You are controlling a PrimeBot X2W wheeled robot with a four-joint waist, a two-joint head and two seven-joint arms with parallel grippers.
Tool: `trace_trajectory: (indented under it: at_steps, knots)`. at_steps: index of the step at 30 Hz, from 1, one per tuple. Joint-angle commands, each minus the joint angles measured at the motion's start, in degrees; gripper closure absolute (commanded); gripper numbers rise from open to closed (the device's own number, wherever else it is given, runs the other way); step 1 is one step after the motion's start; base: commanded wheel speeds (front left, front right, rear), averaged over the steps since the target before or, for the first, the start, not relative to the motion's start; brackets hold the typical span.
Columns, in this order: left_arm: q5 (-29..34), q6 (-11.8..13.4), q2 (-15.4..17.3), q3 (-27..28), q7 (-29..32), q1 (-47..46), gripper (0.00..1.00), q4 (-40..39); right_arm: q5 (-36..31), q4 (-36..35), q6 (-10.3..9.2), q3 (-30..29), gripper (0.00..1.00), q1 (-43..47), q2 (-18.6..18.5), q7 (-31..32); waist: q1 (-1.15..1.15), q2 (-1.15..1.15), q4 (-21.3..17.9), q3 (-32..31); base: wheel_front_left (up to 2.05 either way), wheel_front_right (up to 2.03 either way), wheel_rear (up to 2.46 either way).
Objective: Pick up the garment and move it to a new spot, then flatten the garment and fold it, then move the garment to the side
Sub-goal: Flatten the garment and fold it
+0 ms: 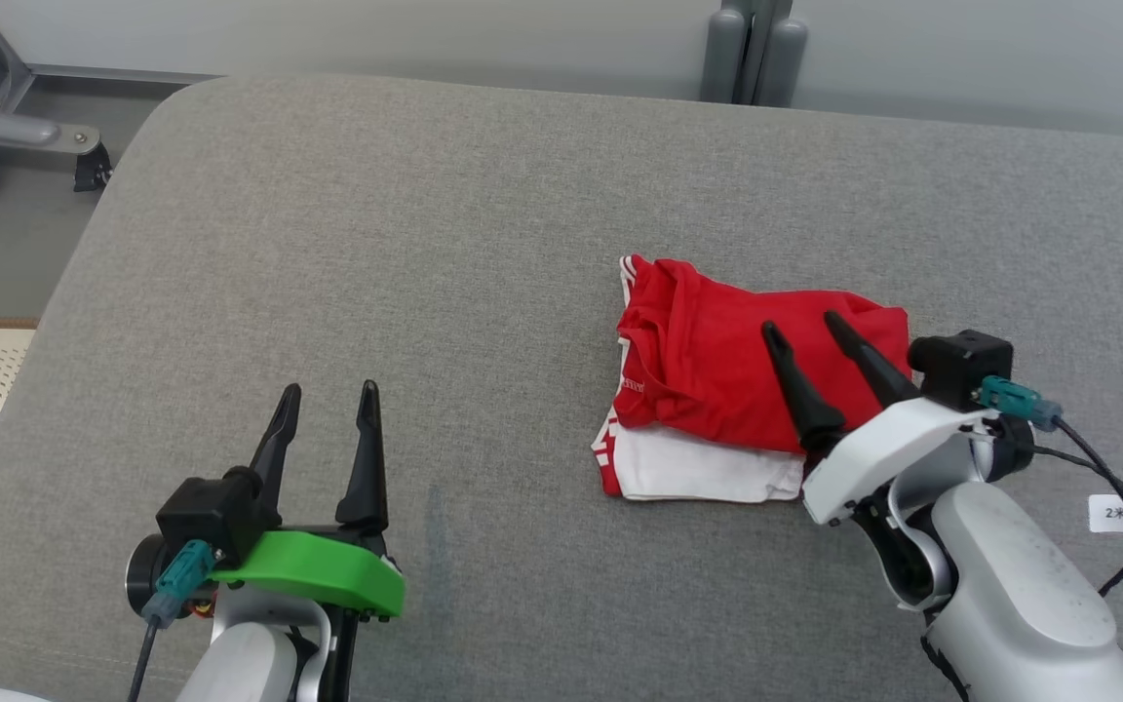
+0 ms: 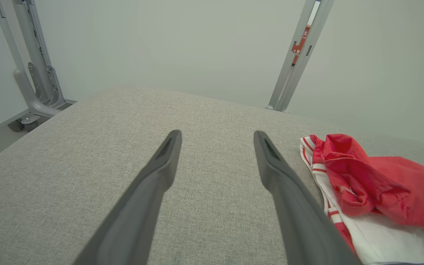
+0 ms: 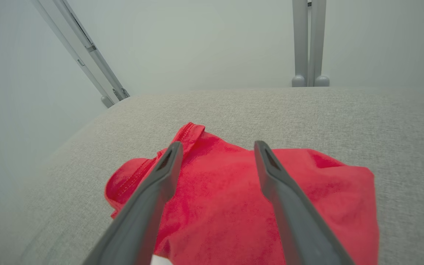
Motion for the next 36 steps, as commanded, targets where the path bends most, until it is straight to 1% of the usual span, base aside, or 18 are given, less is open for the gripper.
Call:
trace_trajectory:
  at_steps: [1,4,7,8,9,10,11,12,13,21,27,36]
  knots:
    - [-0.5,0.1,0.3,-0.1,0.0,0.5,0.00,-0.2,-1.0,-1.3,0.00,-1.7,0.00,1.0,-0.4,0.0,0.00,0.00,0.0,0.1,0.00,0.00,0.00]
    - [-0.6,0.1,0.4,-0.2,0.1,0.3,0.00,-0.3,-3.0,-2.8,0.00,-3.9,0.00,1.7,0.3,0.9,0.00,0.00,0.0,0.3,0.00,0.00,0.00]
    - [-0.5,-0.1,0.3,-0.5,0.2,-0.4,0.00,-0.4,-6.9,-2.1,0.00,-3.8,0.00,0.1,0.2,2.5,0.00,0.00,0.4,1.0,0.00,0.00,0.00]
    - [-0.5,-0.1,0.2,-0.6,0.3,-0.7,0.00,-0.4,-7.9,-1.4,0.00,-3.6,0.33,-0.5,0.3,3.0,0.00,0.00,0.6,1.2,0.00,0.00,0.00]
    - [-0.4,-0.2,0.1,-0.7,0.3,-1.1,0.00,-0.4,-8.8,-0.4,0.00,-3.2,0.57,-1.0,0.8,3.5,0.00,0.00,1.0,1.5,0.00,0.00,0.00]
    - [-0.4,-0.2,0.0,-0.7,0.2,-1.3,0.00,-0.4,-9.5,0.6,0.00,-2.9,0.63,-1.3,1.1,3.8,0.00,0.00,1.3,1.6,0.00,0.00,0.00]
    - [-0.5,-0.2,-0.1,-0.8,0.2,-1.5,0.00,-0.3,-10.4,2.0,0.00,-2.4,0.76,-1.9,1.2,4.2,0.00,0.00,1.7,1.9,0.00,0.00,0.00]
    - [-0.5,-0.2,-0.1,-0.7,0.1,-1.6,0.00,-0.2,-10.8,3.0,0.00,-2.1,0.83,-2.2,1.4,4.4,0.00,0.00,2.1,2.1,0.00,0.00,0.00]
    - [-0.6,-0.1,-0.2,-0.7,0.0,-1.6,0.00,-0.1,-10.9,4.4,0.00,-1.6,1.00,-2.7,1.7,4.6,0.00,0.00,2.5,2.3,0.00,0.00,0.00]
    - [-0.8,-0.2,-0.5,-0.3,-0.5,-2.0,0.00,0.4,-10.8,12.7,0.00,2.5,1.00,-6.1,3.5,2.6,0.00,0.00,4.5,3.0,0.00,0.00,0.00]
    - [-0.8,-0.2,-0.7,-0.2,-0.8,-2.3,0.00,0.6,-9.3,15.3,0.00,6.1,1.00,-8.7,4.9,0.4,0.00,0.00,5.1,3.3,0.00,0.00,0.00]
    - [-0.7,-0.3,-1.1,-0.2,-1.0,-2.7,0.00,0.8,-7.5,18.7,0.00,12.2,1.00,-12.7,6.4,-0.8,0.00,0.00,5.6,4.3,0.00,0.00,0.00]
